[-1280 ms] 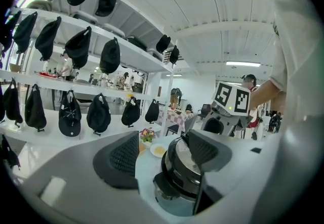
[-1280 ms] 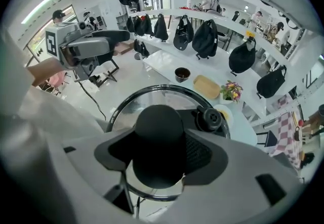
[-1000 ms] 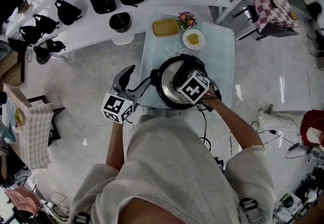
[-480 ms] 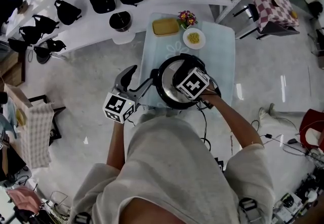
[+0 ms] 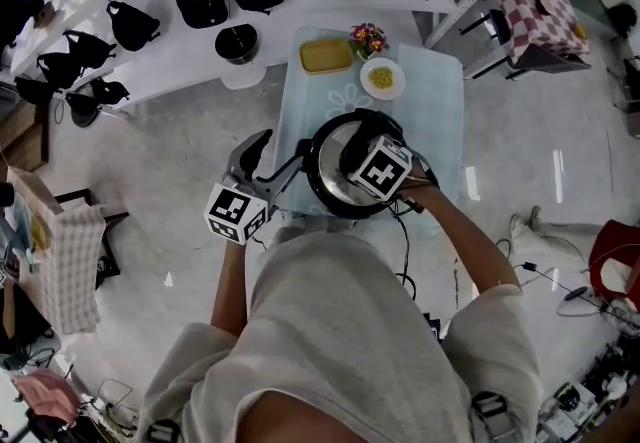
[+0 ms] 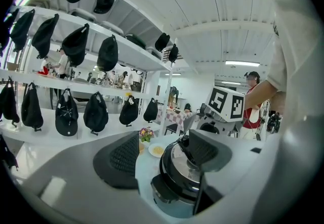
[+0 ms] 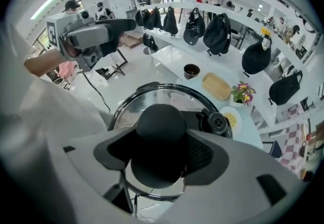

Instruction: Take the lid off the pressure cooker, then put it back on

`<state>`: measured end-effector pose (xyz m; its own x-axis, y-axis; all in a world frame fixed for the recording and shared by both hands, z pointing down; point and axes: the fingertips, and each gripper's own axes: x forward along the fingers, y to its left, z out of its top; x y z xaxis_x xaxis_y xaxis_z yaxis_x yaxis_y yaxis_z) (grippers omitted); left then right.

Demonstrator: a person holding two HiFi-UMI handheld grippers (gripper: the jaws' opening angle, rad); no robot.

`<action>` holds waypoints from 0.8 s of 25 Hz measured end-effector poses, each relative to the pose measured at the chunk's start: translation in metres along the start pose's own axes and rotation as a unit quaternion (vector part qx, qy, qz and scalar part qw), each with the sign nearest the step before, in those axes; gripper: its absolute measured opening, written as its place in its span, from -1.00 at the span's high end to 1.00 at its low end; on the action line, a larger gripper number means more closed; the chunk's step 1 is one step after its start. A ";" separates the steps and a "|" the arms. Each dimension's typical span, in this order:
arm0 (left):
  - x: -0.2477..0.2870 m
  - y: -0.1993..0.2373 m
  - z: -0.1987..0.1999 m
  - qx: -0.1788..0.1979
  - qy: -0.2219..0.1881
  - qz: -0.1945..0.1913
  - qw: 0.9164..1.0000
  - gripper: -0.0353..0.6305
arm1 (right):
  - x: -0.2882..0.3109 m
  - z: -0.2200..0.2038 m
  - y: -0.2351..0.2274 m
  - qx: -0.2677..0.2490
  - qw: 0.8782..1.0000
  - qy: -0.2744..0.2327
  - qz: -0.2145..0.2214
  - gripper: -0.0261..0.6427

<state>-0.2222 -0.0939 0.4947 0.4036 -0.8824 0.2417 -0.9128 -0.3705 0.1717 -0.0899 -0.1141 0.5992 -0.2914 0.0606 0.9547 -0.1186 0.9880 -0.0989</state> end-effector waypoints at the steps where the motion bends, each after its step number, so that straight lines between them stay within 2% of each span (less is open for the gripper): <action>1: 0.000 0.000 0.000 0.000 0.000 0.000 1.000 -0.03 | 0.000 -0.001 0.001 -0.019 1.000 0.005 0.004 0.08; 6: 0.000 0.000 0.001 0.001 0.000 0.002 1.000 -0.03 | 0.003 -0.003 0.010 -0.151 0.987 0.043 0.029 0.08; 8: -0.001 0.001 0.001 0.001 -0.001 0.004 1.000 -0.03 | 0.003 -0.003 0.013 -0.187 0.980 0.052 0.036 0.08; 20: 0.002 -0.001 0.004 0.004 -0.005 0.003 1.000 -0.03 | 0.005 -0.002 0.015 -0.192 0.980 0.045 0.038 0.06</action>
<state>-0.2211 -0.0965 0.4915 0.3969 -0.8876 0.2339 -0.9160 -0.3669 0.1623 -0.0915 -0.0986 0.6027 -0.1986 0.1321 0.9711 0.2710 0.9596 -0.0751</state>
